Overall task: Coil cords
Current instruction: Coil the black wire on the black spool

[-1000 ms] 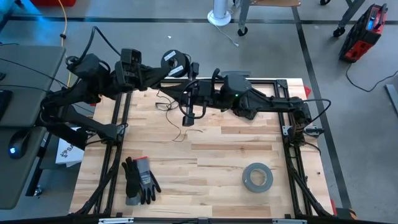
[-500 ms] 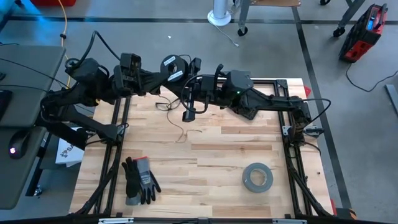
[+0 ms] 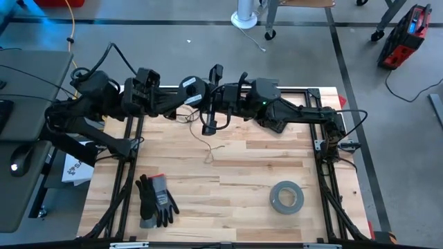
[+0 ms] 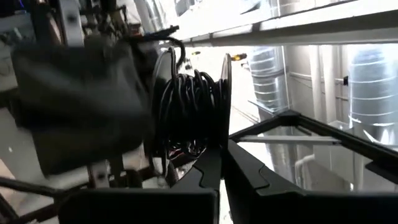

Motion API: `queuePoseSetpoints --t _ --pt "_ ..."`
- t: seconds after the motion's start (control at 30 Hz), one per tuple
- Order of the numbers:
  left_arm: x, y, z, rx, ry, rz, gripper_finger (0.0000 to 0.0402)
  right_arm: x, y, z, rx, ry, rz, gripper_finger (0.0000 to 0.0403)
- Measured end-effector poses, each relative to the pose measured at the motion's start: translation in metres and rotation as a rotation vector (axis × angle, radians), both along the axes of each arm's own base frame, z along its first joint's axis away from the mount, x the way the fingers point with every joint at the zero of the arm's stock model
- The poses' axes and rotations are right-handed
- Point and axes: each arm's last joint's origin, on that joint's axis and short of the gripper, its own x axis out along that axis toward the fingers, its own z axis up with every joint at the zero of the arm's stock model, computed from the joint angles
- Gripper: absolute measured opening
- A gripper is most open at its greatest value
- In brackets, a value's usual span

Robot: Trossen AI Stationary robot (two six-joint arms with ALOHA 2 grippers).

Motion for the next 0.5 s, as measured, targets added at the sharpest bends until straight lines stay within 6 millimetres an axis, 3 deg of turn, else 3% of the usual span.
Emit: queuePoseSetpoints --t 0.3,0.5 --pt "-0.002 -0.004 -0.004 0.033 0.053 -0.030 0.0000 -0.001 -0.002 0.002 -0.013 -0.023 0.004 0.0000" --pt "-0.010 -0.001 -0.005 0.077 0.086 0.043 0.0000 -0.001 -0.011 0.002 -0.016 -0.023 -0.016 0.0000"
